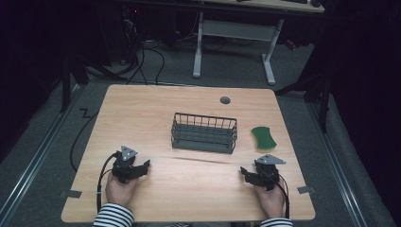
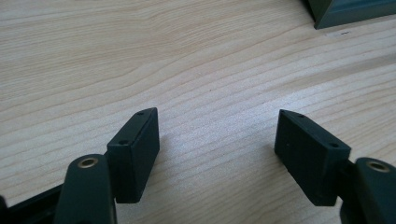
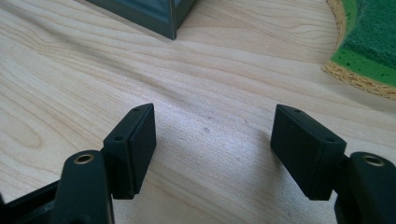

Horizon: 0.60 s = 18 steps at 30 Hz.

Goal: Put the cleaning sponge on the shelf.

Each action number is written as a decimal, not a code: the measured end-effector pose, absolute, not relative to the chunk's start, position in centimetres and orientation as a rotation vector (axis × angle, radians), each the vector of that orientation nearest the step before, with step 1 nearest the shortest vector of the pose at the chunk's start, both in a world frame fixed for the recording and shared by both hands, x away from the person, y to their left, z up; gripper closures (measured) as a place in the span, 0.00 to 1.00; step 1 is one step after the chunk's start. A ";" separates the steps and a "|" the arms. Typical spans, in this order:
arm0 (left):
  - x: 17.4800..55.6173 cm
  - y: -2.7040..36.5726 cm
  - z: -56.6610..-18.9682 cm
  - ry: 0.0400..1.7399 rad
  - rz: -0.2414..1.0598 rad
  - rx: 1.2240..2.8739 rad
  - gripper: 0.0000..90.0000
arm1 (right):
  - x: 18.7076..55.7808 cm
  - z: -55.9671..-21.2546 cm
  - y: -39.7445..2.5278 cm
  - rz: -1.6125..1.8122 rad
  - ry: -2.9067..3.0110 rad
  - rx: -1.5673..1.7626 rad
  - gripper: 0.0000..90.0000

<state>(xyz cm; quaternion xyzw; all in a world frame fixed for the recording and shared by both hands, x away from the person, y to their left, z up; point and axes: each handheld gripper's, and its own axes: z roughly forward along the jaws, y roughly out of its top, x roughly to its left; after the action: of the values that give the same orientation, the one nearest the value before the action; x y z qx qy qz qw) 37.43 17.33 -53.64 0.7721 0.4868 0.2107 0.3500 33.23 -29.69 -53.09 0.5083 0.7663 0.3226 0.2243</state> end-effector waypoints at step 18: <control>37.4 17.4 -53.6 1.255 0.535 2.005 0.33 | 33.2 -53.1 -29.7 0.890 2.114 1.404 0.35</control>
<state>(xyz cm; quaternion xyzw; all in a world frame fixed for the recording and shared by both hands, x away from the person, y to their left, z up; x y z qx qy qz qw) 37.45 17.38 -53.63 0.7743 0.4846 0.2064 0.3508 33.23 -29.68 -53.09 0.5087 0.7660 0.3227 0.2243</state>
